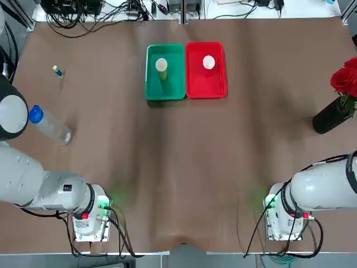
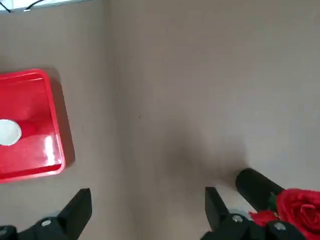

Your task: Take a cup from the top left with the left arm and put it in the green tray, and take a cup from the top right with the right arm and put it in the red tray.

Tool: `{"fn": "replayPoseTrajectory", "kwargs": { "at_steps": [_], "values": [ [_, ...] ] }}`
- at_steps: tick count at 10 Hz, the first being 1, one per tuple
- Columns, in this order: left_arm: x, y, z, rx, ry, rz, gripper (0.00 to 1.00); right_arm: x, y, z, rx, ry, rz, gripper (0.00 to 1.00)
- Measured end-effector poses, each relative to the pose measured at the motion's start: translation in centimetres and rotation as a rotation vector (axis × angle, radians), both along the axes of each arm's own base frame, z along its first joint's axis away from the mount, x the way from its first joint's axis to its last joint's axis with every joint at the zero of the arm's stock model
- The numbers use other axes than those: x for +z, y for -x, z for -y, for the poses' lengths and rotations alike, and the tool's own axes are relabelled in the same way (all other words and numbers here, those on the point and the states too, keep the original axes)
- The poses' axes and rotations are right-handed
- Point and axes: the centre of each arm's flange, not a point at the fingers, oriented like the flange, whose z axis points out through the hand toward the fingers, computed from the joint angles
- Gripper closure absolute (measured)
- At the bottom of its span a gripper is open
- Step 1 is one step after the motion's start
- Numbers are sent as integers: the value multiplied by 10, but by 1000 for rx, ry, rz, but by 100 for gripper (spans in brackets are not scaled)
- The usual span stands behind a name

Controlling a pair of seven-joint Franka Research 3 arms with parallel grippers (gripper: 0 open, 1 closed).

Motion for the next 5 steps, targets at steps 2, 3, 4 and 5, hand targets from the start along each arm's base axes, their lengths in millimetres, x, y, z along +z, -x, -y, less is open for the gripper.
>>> {"fn": "replayPoseTrajectory", "kwargs": {
  "at_steps": [2, 3, 4, 5],
  "values": [
    [0, 0, -1, -5, 0, 0, 0, 1, 2, -2, 7, -2, -7, 0],
    [0, 0, -1, -11, 0, 0, 0, 1, 4, -3, 10, -2, -15, 0],
    [0, 0, -3, -15, 0, 0, 0, 1, 4, -3, 12, -3, -19, 0],
    [0, 0, -4, -15, 0, 0, 0, 0, 5, -5, 15, -4, -22, 0]
  ]
}}
